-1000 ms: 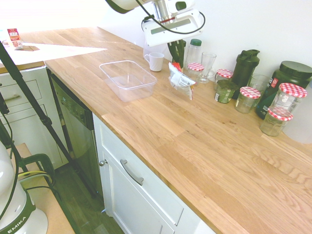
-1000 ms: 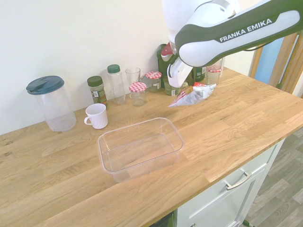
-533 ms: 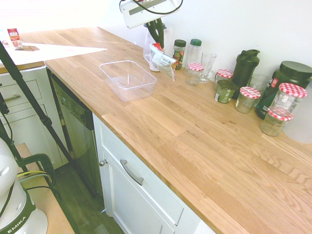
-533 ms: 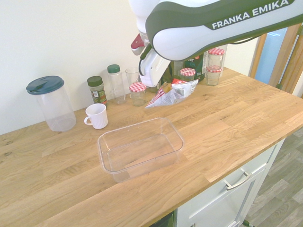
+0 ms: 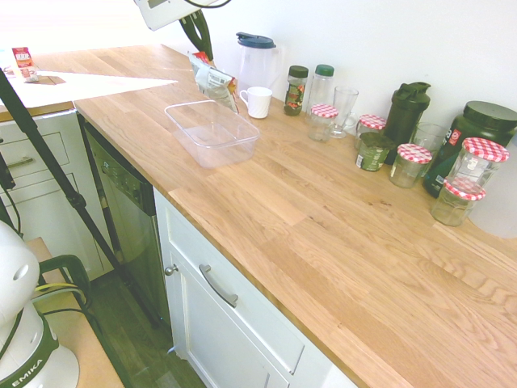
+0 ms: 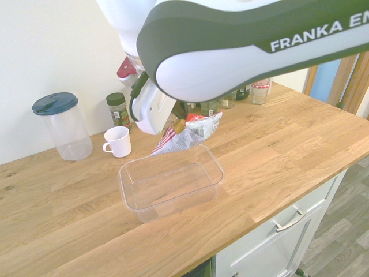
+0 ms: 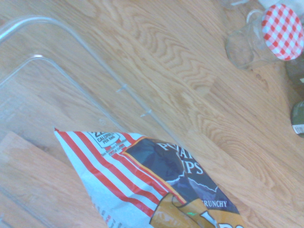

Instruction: Put the chip bag into the container

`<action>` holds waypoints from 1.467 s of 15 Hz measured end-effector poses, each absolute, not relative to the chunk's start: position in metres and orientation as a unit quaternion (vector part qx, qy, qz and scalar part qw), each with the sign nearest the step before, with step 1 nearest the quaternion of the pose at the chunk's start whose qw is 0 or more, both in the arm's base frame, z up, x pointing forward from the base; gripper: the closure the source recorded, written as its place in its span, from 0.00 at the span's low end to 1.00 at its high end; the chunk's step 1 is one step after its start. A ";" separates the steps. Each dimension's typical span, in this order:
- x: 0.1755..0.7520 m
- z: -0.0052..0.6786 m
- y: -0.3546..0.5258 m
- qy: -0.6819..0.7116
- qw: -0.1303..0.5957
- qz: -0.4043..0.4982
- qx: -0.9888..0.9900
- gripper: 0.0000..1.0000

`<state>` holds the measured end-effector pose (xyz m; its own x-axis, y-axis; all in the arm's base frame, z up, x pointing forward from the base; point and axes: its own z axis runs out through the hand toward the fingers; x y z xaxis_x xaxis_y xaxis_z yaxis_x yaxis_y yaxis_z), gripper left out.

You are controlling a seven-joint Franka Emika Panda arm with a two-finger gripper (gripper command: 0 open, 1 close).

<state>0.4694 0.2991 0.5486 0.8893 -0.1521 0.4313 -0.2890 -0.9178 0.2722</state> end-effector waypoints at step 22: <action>0.459 0.451 0.323 -0.133 0.201 0.156 0.958 0.00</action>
